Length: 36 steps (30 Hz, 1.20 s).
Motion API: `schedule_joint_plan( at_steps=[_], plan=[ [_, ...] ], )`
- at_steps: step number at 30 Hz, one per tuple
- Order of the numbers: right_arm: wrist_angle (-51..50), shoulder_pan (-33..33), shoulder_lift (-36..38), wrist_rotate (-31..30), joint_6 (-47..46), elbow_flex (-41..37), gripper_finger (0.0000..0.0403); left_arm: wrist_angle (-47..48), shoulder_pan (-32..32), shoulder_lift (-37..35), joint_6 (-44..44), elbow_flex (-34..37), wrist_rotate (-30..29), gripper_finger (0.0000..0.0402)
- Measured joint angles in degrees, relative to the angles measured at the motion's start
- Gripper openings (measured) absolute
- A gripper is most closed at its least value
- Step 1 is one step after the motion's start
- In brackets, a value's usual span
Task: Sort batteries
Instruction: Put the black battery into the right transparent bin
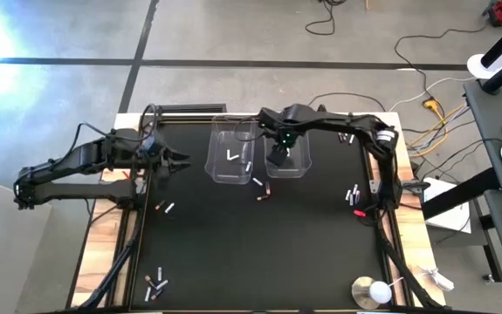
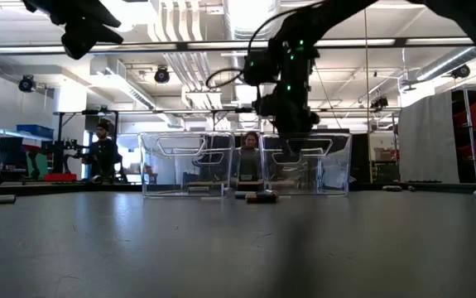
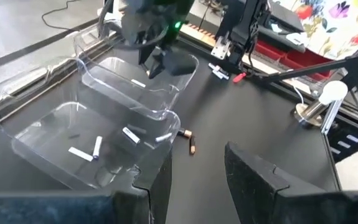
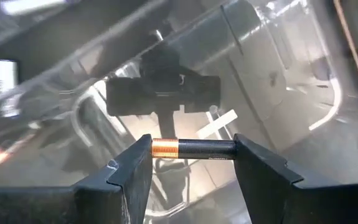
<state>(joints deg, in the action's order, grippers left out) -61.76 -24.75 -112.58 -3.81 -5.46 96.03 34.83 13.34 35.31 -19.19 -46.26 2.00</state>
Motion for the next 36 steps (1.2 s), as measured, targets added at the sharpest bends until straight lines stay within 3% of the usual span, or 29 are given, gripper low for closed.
schedule_joint_plan(
  at_steps=[15,29,36],
  plan=[
    [2.0,-3.0,-4.6,1.1,3.7,0.0,0.0196,0.0,0.0,-0.3,-2.8,0.0,0.0,0.0127],
    [2.2,-3.0,-6.7,1.3,18.3,-0.1,0.0195,0.1,0.0,-0.4,-2.8,0.0,0.0,0.0127],
    [2.4,-3.0,-8.2,1.3,19.6,-0.2,0.0201,0.1,0.0,-0.5,-2.8,0.0,0.0,0.0127]
  ],
)
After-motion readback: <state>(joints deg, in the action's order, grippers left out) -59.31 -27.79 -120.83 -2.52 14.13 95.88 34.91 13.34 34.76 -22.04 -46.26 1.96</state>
